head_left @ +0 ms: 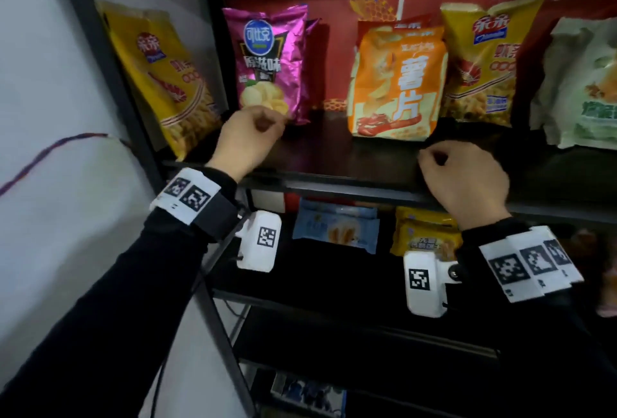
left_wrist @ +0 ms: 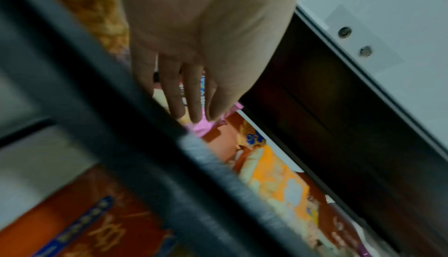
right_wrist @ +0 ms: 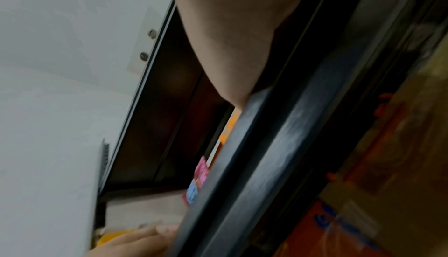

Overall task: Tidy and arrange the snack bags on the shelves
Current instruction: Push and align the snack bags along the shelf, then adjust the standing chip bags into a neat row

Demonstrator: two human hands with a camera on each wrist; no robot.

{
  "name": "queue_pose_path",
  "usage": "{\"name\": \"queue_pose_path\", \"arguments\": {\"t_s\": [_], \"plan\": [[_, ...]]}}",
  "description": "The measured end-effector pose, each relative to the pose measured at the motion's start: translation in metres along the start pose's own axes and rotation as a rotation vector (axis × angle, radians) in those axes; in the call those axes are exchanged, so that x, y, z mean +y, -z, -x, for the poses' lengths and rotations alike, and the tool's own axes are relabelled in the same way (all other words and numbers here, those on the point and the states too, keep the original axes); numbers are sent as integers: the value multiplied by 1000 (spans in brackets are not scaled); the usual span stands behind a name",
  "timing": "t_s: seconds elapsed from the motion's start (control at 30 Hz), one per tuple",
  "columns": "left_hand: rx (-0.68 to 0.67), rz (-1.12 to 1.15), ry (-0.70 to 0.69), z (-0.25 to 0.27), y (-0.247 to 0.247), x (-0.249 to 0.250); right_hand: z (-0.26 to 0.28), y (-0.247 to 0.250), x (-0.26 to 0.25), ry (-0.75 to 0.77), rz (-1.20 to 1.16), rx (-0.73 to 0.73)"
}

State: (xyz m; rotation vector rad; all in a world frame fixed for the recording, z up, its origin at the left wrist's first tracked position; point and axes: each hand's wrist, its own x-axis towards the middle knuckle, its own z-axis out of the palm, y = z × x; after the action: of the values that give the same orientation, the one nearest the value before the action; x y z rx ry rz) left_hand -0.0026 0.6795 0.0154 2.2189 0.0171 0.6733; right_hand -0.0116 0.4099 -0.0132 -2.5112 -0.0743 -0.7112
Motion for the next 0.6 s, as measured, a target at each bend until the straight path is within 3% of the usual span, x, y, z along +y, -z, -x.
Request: {"name": "queue_pose_path", "arguments": {"t_s": [0.27,0.43,0.53,0.6], "plan": [[30,-189,-49,14,-3,-39,-11,-49,-79,282,-95,-219],[-96,-22,223,-26,5,-33,-20,-63,-90,306,-90,-218],[-85,170,407,-58,10,-19,-17,-65,-86,294,-142,-198],[-85,199,411,-81,12,-16,-16,-65,-85,295,-150,-193]]}}
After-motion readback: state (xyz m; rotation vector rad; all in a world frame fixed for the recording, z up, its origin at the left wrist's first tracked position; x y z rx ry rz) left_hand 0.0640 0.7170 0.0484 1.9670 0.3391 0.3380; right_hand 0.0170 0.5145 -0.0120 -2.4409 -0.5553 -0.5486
